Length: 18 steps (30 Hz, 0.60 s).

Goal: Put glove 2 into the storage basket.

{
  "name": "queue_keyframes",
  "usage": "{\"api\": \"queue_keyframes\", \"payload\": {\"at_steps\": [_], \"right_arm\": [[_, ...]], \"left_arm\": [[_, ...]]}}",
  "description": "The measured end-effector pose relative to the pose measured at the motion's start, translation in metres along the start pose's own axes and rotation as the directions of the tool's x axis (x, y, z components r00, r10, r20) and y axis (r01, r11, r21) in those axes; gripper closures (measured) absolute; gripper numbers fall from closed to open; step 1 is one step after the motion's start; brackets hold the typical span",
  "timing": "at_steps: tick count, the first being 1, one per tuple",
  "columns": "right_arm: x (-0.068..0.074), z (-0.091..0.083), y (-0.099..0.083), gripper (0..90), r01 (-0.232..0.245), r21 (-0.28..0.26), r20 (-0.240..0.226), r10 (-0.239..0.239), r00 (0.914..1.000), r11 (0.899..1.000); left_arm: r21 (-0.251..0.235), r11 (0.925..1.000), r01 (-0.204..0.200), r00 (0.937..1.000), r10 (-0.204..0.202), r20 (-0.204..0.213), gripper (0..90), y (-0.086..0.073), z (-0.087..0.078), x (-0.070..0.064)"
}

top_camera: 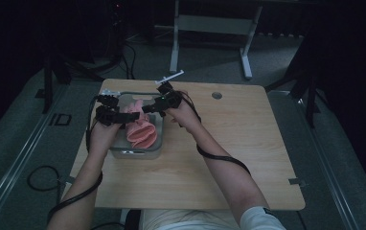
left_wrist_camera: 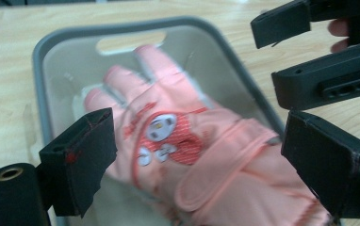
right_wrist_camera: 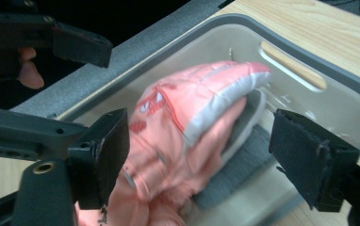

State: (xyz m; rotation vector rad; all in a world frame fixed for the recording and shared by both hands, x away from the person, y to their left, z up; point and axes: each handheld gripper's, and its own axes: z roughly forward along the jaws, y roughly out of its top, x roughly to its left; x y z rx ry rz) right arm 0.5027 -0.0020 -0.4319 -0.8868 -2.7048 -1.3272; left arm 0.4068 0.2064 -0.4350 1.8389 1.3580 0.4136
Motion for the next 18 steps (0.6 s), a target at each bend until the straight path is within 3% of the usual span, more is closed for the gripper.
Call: {"api": "queue_keyframes", "payload": {"at_steps": [4, 8, 9, 13, 18], "right_arm": [[-0.005, -0.013, -0.009, 18.6, 0.011, -0.017, 0.018, -0.010, 0.9998, 1.000], [-0.007, -0.021, -0.019, 18.3, 0.014, -0.013, 0.025, -0.013, 0.9996, 1.000], [-0.008, -0.024, -0.022, 18.3, 0.017, -0.010, 0.028, -0.017, 0.9995, 1.000], [-0.012, -0.038, -0.037, 18.3, 0.022, -0.006, 0.046, -0.022, 0.9987, 1.000], [-0.015, -0.050, -0.052, 18.3, 0.024, -0.004, 0.060, -0.024, 0.9979, 1.000]], "left_arm": [[-0.018, 0.9970, -0.076, 0.9969, 0.076, 0.018, 10.5, -0.002, 0.001, -0.021], [-0.029, 0.9948, -0.098, 0.9947, 0.098, 0.031, 10.5, -0.003, 0.001, -0.030], [-0.041, 0.9914, -0.124, 0.9911, 0.126, 0.044, 10.5, -0.003, -0.001, -0.041], [-0.054, 0.9847, -0.165, 0.9829, 0.169, 0.073, 10.6, -0.004, -0.003, -0.059], [-0.074, 0.9779, -0.195, 0.9714, 0.203, 0.122, 10.7, -0.006, -0.003, -0.080]]}}
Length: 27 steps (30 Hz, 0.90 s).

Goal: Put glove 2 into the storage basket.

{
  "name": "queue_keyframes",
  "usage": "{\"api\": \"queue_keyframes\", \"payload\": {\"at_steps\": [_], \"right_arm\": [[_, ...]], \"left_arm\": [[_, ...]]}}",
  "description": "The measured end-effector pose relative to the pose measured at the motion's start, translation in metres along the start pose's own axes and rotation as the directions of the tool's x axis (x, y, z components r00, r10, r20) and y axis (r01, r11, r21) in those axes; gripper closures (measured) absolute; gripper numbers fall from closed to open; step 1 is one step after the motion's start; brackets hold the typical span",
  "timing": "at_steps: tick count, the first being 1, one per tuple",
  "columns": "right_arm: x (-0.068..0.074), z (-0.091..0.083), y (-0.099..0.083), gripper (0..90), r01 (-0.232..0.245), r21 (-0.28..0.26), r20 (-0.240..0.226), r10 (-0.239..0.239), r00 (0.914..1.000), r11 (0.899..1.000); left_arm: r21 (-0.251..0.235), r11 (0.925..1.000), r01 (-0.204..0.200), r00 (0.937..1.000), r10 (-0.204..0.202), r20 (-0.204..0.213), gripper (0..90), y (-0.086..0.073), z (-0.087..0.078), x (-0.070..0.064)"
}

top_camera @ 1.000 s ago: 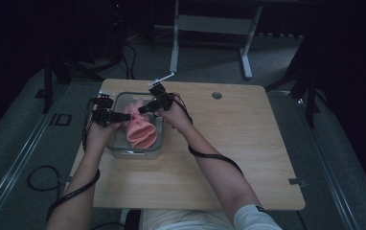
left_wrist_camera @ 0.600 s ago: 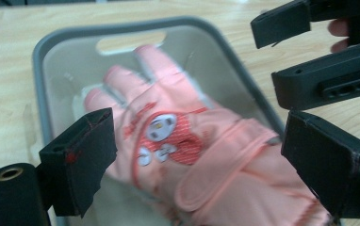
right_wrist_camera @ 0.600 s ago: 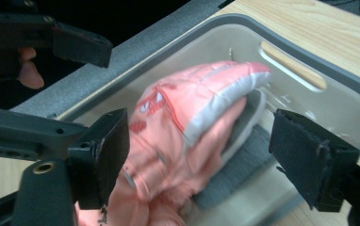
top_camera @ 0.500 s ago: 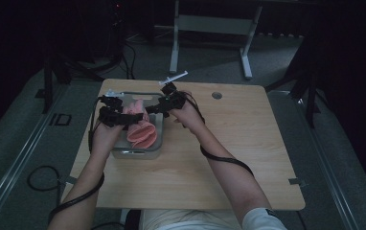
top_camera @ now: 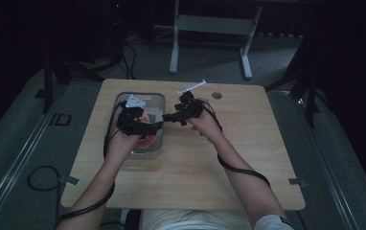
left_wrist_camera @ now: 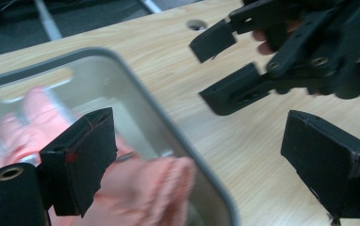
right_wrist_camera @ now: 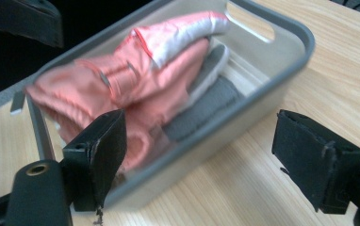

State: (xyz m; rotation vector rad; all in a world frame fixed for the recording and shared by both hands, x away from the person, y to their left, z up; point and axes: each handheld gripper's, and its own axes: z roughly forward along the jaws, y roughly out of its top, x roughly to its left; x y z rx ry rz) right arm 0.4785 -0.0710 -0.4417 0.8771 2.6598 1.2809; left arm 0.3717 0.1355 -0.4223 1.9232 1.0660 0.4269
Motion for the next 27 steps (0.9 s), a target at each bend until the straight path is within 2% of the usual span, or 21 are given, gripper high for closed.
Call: {"api": "queue_keyframes", "payload": {"at_steps": [5, 8, 12, 14, 16, 17, 18, 21, 22, 23, 26, 27], "right_arm": [[-0.007, -0.010, -0.014, 18.2, -0.007, 0.006, 0.017, 0.007, 0.9998, 1.000], [-0.011, -0.021, -0.023, 18.1, -0.015, -0.014, 0.036, 0.015, 0.9992, 1.000], [-0.016, -0.031, -0.032, 17.0, -0.017, -0.022, 0.055, 0.018, 0.9983, 1.000], [-0.017, -0.036, -0.038, 16.9, -0.015, -0.023, 0.062, 0.016, 0.9979, 1.000], [-0.018, -0.039, -0.043, 16.8, -0.013, -0.020, 0.061, 0.014, 0.9980, 1.000], [-0.018, -0.039, -0.043, 16.8, -0.013, -0.020, 0.061, 0.014, 0.9980, 1.000], [-0.018, -0.041, -0.046, 16.8, -0.015, -0.019, 0.066, 0.016, 0.9977, 1.000], [-0.019, -0.045, -0.056, 16.7, -0.012, -0.010, 0.069, 0.013, 0.9976, 1.000], [-0.019, -0.045, -0.056, 16.7, -0.012, -0.010, 0.069, 0.013, 0.9976, 1.000], [-0.020, -0.046, -0.059, 16.5, -0.011, -0.006, 0.074, 0.012, 0.9972, 1.000], [-0.024, -0.048, -0.073, 16.4, -0.019, 0.003, 0.080, 0.019, 0.9966, 1.000], [-0.025, -0.048, -0.076, 16.3, -0.022, 0.001, 0.081, 0.022, 0.9964, 1.000]], "left_arm": [[-0.007, 0.9990, -0.044, 0.9975, 0.044, 0.056, 11.2, -0.002, 0.009, -0.018], [-0.011, 0.9983, -0.057, 0.9945, 0.058, 0.088, 11.2, -0.003, 0.013, -0.026], [0.001, 0.9964, -0.085, 0.9902, 0.084, 0.111, 11.2, -0.004, 0.019, -0.038], [0.016, 0.9937, -0.111, 0.9866, 0.108, 0.122, 11.1, -0.004, 0.023, -0.046], [0.037, 0.9874, -0.154, 0.9811, 0.148, 0.124, 11.1, -0.004, 0.028, -0.057], [0.037, 0.9874, -0.154, 0.9811, 0.148, 0.124, 11.1, -0.004, 0.028, -0.057], [0.050, 0.9852, -0.164, 0.9771, 0.155, 0.146, 11.1, -0.004, 0.033, -0.064], [0.058, 0.9812, -0.184, 0.9716, 0.173, 0.162, 11.1, -0.004, 0.041, -0.072], [0.058, 0.9812, -0.184, 0.9716, 0.173, 0.162, 11.1, -0.004, 0.041, -0.072], [0.066, 0.9765, -0.205, 0.9671, 0.192, 0.167, 11.1, -0.004, 0.047, -0.078], [0.071, 0.9739, -0.216, 0.9618, 0.200, 0.187, 11.1, -0.007, 0.055, -0.085], [0.068, 0.9722, -0.224, 0.9581, 0.207, 0.198, 11.2, -0.008, 0.057, -0.087]]}}
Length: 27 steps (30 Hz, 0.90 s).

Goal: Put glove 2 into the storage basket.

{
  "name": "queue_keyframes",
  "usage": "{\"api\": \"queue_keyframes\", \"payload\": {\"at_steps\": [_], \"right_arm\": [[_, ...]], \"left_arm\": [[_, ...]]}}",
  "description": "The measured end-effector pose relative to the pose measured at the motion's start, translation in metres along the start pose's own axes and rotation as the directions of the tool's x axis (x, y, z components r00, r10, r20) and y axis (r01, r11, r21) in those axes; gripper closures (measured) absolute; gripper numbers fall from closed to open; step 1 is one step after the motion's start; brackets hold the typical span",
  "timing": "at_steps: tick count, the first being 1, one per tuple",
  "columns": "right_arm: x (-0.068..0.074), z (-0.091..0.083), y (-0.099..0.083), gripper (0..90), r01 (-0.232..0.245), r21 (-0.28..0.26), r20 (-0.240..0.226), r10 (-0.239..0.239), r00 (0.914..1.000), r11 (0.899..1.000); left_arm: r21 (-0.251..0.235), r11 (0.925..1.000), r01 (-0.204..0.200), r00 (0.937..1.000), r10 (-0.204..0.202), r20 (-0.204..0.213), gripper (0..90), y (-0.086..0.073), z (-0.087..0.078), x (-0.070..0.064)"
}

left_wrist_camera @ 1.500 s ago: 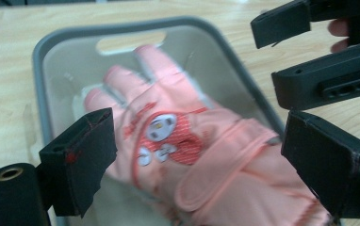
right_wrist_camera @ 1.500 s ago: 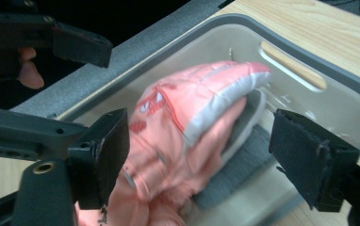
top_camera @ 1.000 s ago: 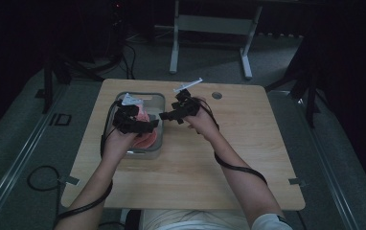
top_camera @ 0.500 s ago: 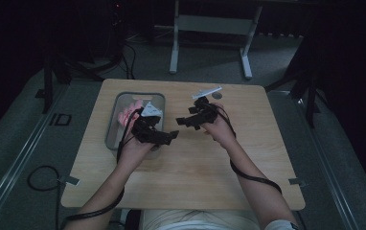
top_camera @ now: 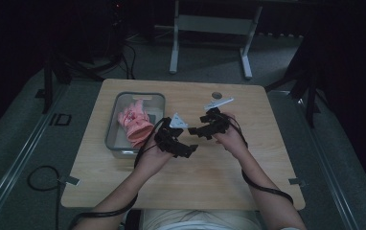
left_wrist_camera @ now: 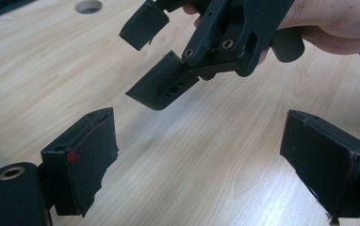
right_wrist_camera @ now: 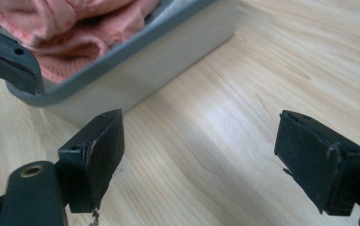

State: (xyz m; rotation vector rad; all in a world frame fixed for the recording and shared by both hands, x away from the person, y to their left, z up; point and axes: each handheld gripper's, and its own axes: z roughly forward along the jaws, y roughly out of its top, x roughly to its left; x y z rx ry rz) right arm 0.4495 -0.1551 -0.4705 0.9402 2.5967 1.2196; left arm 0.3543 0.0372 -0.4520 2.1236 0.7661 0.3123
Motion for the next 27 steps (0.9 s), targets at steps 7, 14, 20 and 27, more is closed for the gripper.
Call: {"api": "queue_keyframes", "payload": {"at_steps": [7, 14, 20, 27], "right_arm": [[-0.007, 0.001, -0.028, 15.1, -0.015, 0.011, 0.037, 0.015, 0.9992, 1.000], [-0.012, 0.003, -0.049, 14.3, -0.020, 0.002, 0.047, 0.020, 0.9987, 1.000], [-0.015, 0.002, -0.064, 14.3, -0.027, -0.040, 0.097, 0.031, 0.9948, 0.999], [-0.016, 0.003, -0.078, 13.9, -0.013, -0.052, 0.105, 0.018, 0.9944, 0.999]], "left_arm": [[0.028, 0.9992, -0.030, 0.9984, 0.029, 0.048, 11.4, -0.012, 0.021, -0.009], [0.047, 0.9967, -0.067, 0.9943, 0.062, 0.087, 11.4, -0.029, 0.038, -0.018], [0.052, 0.9960, -0.074, 0.9931, 0.068, 0.095, 11.3, -0.044, 0.050, -0.023], [0.067, 0.9952, -0.072, 0.9931, 0.065, 0.098, 11.3, -0.058, 0.057, -0.022]]}}
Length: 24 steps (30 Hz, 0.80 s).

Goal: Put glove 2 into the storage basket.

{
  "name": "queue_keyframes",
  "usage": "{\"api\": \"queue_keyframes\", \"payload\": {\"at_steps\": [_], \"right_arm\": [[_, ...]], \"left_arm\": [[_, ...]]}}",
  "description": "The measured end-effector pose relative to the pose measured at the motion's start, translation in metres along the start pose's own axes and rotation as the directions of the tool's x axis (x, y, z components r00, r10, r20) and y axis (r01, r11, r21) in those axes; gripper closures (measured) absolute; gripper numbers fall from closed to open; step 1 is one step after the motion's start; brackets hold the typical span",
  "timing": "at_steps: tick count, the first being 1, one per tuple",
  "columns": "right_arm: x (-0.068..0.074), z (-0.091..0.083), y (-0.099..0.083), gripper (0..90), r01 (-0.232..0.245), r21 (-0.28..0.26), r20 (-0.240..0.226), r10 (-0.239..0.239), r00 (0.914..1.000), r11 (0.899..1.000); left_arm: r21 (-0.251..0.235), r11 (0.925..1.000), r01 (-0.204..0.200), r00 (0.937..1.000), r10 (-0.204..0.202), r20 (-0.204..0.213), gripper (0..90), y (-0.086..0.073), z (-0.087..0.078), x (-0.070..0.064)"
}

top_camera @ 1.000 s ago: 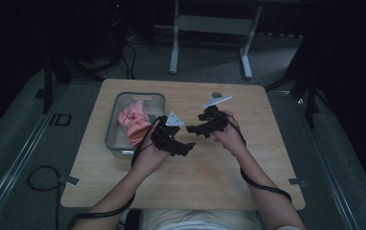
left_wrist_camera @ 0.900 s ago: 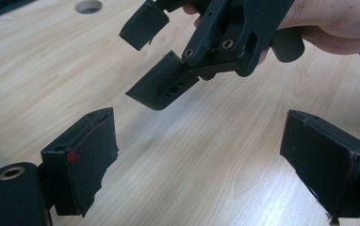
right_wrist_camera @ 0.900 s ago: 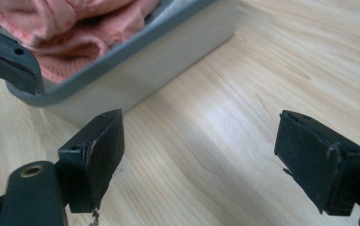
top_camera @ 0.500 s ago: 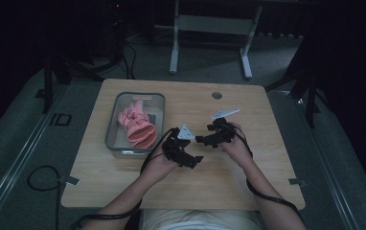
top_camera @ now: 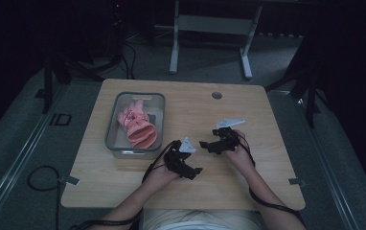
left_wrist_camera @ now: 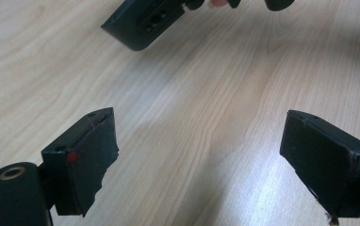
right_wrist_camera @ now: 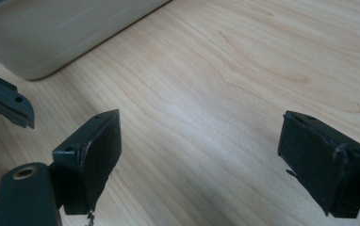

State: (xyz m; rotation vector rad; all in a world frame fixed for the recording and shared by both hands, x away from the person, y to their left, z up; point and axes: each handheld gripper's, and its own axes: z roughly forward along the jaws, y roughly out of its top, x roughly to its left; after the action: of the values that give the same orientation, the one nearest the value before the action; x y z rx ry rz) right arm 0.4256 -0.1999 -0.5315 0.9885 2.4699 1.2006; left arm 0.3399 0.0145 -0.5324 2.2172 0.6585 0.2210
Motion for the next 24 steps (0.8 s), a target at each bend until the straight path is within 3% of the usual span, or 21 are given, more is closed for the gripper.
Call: {"api": "queue_keyframes", "payload": {"at_steps": [6, 15, 24], "right_arm": [[-0.001, 0.002, -0.013, 13.9, 0.000, 0.003, 0.014, 0.000, 0.9999, 1.000], [0.001, 0.004, -0.031, 13.6, 0.053, -0.025, 0.013, -0.053, 0.9985, 0.998], [-0.004, 0.005, -0.038, 13.8, 0.038, -0.027, 0.043, -0.037, 0.9984, 0.999]], "left_arm": [[-0.011, 0.9997, -0.022, 0.9997, 0.022, -0.014, 11.3, -0.010, 0.005, -0.003], [-0.007, 0.9995, -0.030, 0.9995, 0.030, -0.009, 11.3, -0.020, 0.011, -0.006], [-0.013, 0.9997, -0.020, 0.9998, 0.020, 0.007, 11.3, -0.023, 0.010, -0.006]]}}
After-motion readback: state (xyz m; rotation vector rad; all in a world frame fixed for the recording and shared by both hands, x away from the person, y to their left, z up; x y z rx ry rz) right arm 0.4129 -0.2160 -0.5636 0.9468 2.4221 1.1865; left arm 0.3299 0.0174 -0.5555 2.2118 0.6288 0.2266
